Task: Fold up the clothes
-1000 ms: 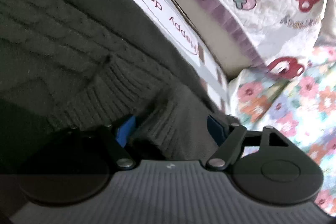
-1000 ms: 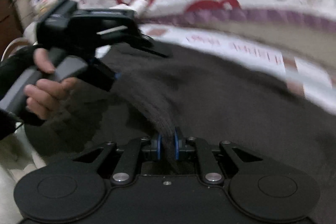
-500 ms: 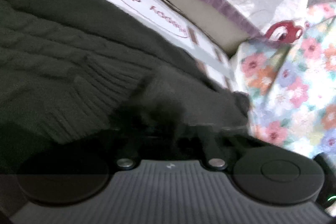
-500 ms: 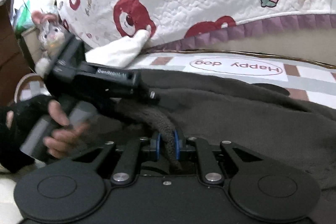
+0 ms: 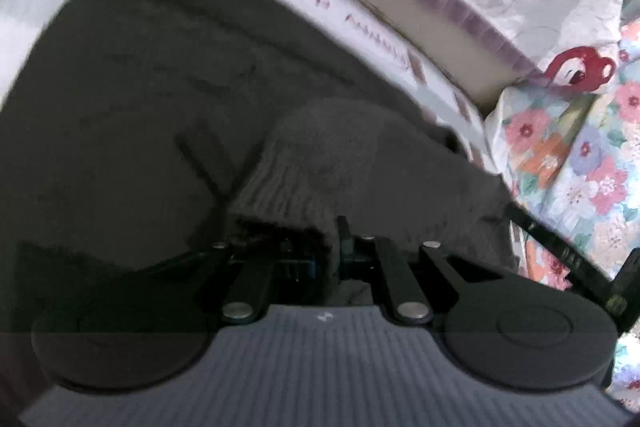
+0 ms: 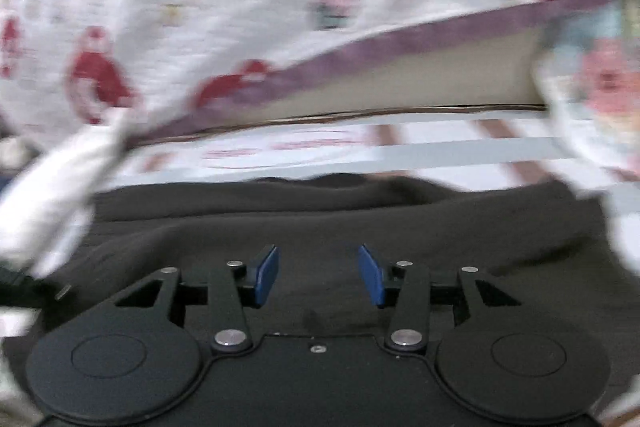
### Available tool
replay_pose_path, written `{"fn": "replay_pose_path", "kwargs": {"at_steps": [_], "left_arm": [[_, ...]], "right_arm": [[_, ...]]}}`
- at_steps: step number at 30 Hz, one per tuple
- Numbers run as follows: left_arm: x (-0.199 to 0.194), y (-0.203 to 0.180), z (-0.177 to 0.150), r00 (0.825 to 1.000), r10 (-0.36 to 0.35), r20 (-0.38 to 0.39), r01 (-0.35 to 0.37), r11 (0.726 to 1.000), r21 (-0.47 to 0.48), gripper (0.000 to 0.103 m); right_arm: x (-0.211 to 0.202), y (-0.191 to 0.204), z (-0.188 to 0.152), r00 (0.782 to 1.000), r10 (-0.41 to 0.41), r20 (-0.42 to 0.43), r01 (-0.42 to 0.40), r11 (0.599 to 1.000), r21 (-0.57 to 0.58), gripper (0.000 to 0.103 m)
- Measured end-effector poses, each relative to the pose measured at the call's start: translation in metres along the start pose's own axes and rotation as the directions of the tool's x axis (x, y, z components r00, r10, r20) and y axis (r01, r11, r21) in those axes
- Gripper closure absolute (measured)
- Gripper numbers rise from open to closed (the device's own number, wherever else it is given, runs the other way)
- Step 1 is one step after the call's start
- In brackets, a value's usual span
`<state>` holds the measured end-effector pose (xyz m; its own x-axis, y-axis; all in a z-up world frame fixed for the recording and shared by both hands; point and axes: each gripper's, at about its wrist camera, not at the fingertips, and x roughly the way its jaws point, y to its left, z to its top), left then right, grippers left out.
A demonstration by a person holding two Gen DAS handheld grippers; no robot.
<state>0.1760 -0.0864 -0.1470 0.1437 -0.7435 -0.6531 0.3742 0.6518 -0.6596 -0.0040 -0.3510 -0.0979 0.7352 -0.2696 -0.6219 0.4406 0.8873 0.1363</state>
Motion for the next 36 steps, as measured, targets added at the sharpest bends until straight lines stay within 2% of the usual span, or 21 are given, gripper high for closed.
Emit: {"fn": "replay_pose_path", "kwargs": {"at_steps": [2,4,6,8,10,11,12,13,14,16,17,19,21,23,24,27,29,32,33,34,36], "left_arm": [[-0.012,-0.004,-0.002,0.999,-0.032,0.029,0.032,0.999,0.005,0.096],[-0.030,-0.009,-0.004,0.992,-0.096,0.077,0.094,0.995,0.026,0.096],[-0.037,-0.008,-0.008,0.992,-0.113,0.053,0.110,0.992,0.059,0.095],[-0.027,-0.001,-0.011,0.999,-0.032,-0.007,0.033,0.996,0.089,0.095],[-0.013,0.011,-0.012,0.998,0.040,-0.047,-0.036,0.996,0.077,0.095],[-0.008,0.020,-0.011,0.998,0.026,-0.060,-0.024,0.999,0.028,0.095],[-0.004,0.028,-0.009,0.998,0.008,-0.069,-0.010,1.000,-0.017,0.095],[-0.005,0.032,-0.007,0.998,-0.020,-0.063,0.017,0.999,-0.043,0.095],[-0.007,0.036,-0.005,0.997,-0.045,-0.055,0.042,0.997,-0.065,0.095],[-0.013,0.039,-0.001,0.997,-0.066,-0.030,0.064,0.996,-0.058,0.095],[-0.015,0.039,0.001,0.997,-0.073,-0.021,0.072,0.996,-0.048,0.095],[-0.014,0.041,0.000,0.995,-0.096,-0.014,0.095,0.994,-0.057,0.095],[-0.010,0.043,0.000,0.995,-0.101,-0.024,0.099,0.993,-0.065,0.095],[-0.006,0.043,0.000,0.996,-0.082,-0.037,0.080,0.995,-0.050,0.095],[-0.002,0.041,-0.001,0.997,-0.071,-0.044,0.069,0.997,-0.041,0.095],[0.005,0.036,-0.001,0.996,-0.075,-0.049,0.073,0.997,-0.035,0.095],[0.004,0.033,-0.001,0.996,-0.079,-0.045,0.078,0.996,-0.030,0.095],[0.005,0.030,-0.001,0.996,-0.078,-0.042,0.077,0.997,-0.022,0.095],[0.005,0.030,-0.001,0.996,-0.077,-0.041,0.077,0.997,-0.021,0.095],[0.006,0.028,0.000,0.996,-0.084,-0.036,0.084,0.996,-0.024,0.095],[0.000,0.026,0.001,0.989,-0.150,-0.002,0.150,0.989,-0.012,0.095]], "right_arm": [[-0.003,-0.022,0.005,0.997,-0.080,-0.020,0.081,0.996,0.031,0.052],[-0.006,-0.050,0.008,0.994,-0.099,-0.043,0.104,0.986,0.130,0.051],[-0.007,-0.076,0.007,0.992,-0.111,-0.065,0.123,0.963,0.241,0.049],[-0.007,-0.099,0.003,0.987,-0.132,-0.086,0.154,0.925,0.347,0.049],[-0.006,-0.108,0.000,0.987,-0.139,-0.083,0.160,0.909,0.385,0.050],[-0.003,-0.106,0.003,0.990,-0.119,-0.073,0.138,0.916,0.376,0.050],[0.000,-0.101,0.008,0.995,-0.084,-0.061,0.100,0.932,0.348,0.057],[0.004,-0.094,0.014,0.998,-0.025,-0.058,0.042,0.949,0.312,0.070],[0.011,-0.086,0.024,0.996,0.072,-0.058,-0.053,0.960,0.273,0.074],[0.030,-0.070,0.043,0.972,0.220,-0.083,-0.201,0.959,0.200,0.077],[0.043,-0.063,0.054,0.968,0.219,-0.126,-0.200,0.969,0.143,0.077],[0.074,-0.056,0.078,0.972,0.136,-0.190,-0.133,0.991,0.031,0.077],[0.109,-0.055,0.100,0.967,0.037,-0.254,-0.050,0.998,-0.046,0.077],[0.146,-0.063,0.110,0.930,-0.070,-0.360,0.045,0.996,-0.078,0.076],[0.162,-0.068,0.112,0.901,-0.116,-0.417,0.090,0.992,-0.083,0.075],[0.184,-0.078,0.099,0.845,-0.178,-0.504,0.136,0.984,-0.119,0.069],[0.189,-0.077,0.088,0.828,-0.210,-0.520,0.139,0.975,-0.172,0.067],[0.183,-0.074,0.079,0.855,-0.240,-0.460,0.148,0.963,-0.227,0.072],[0.183,-0.072,0.078,0.869,-0.248,-0.428,0.142,0.954,-0.265,0.089],[0.184,-0.069,0.076,0.883,-0.255,-0.395,0.137,0.943,-0.303,0.091],[0.180,-0.078,0.088,0.919,-0.230,-0.319,0.154,0.957,-0.247,0.092]]}}
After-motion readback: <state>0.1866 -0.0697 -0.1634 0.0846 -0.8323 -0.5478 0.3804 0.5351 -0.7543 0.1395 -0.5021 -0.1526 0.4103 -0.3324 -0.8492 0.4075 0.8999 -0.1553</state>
